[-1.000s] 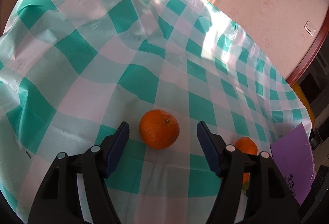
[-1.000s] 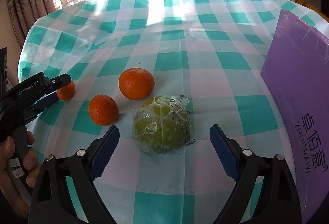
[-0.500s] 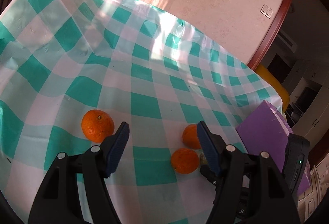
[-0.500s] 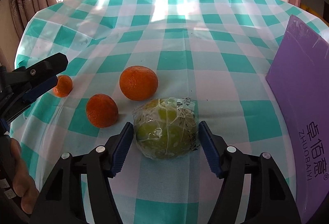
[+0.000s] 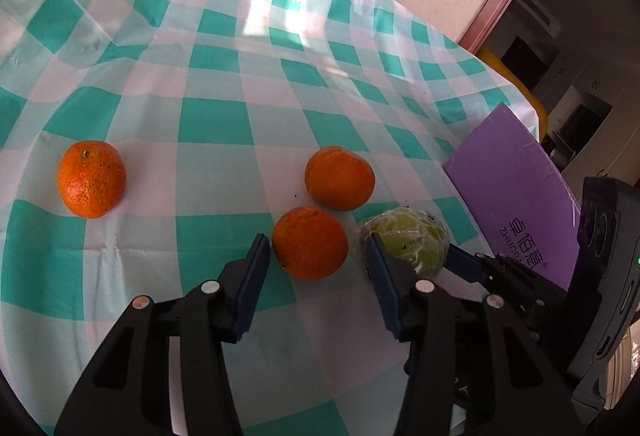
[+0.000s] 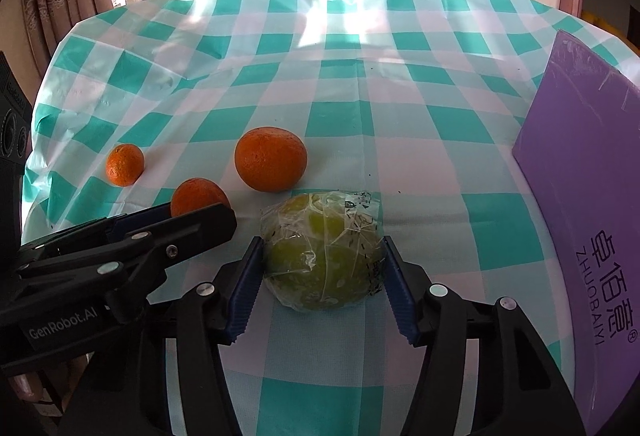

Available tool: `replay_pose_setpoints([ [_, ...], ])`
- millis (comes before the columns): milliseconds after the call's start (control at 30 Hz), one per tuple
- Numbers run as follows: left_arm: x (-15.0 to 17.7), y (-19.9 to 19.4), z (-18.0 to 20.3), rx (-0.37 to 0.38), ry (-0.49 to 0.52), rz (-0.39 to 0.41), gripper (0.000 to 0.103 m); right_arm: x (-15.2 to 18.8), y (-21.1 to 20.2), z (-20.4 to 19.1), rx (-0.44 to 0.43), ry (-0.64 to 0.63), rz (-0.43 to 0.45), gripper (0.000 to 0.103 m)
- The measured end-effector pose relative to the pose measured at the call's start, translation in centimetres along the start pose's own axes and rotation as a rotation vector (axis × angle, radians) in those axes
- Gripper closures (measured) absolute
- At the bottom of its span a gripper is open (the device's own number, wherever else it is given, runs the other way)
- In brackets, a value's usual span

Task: Organize fruits
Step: 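Grasp the wrapped green pomelo with the right tool while the left tool grasps an orange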

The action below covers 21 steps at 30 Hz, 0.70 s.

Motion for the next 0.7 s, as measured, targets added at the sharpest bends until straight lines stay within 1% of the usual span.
replay_pose_setpoints([
  [100, 0.0, 0.1, 0.1, -0.013, 0.009, 0.003, 0.055, 0.3, -0.2, 0.2, 0.008, 0.003, -0.002, 0.047],
  [133, 0.0, 0.2, 0.1, -0.022, 0.016, 0.004, 0.057, 0.4, -0.4, 0.2, 0.012, 0.004, -0.003, 0.047],
  [200, 0.1, 0.2, 0.0, -0.046, 0.025, 0.008, 0.066, 0.5, -0.5, 0.3, 0.018, 0.005, -0.005, 0.047],
  [700, 0.1, 0.0, -0.1, -0.062, 0.044, 0.018, 0.068, 1.7, -1.4, 0.9, 0.014, 0.032, -0.008, 0.047],
])
Point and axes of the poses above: each gripper's, at about its wrist camera, not at the fingertips, and y roughly the way its jaws point, z to its right, x to its underside, the point moved 9 cm from there along y, roughly the way its jaws point, and after that the axes turned 15 degrees about -y, right-handed, at the moved point
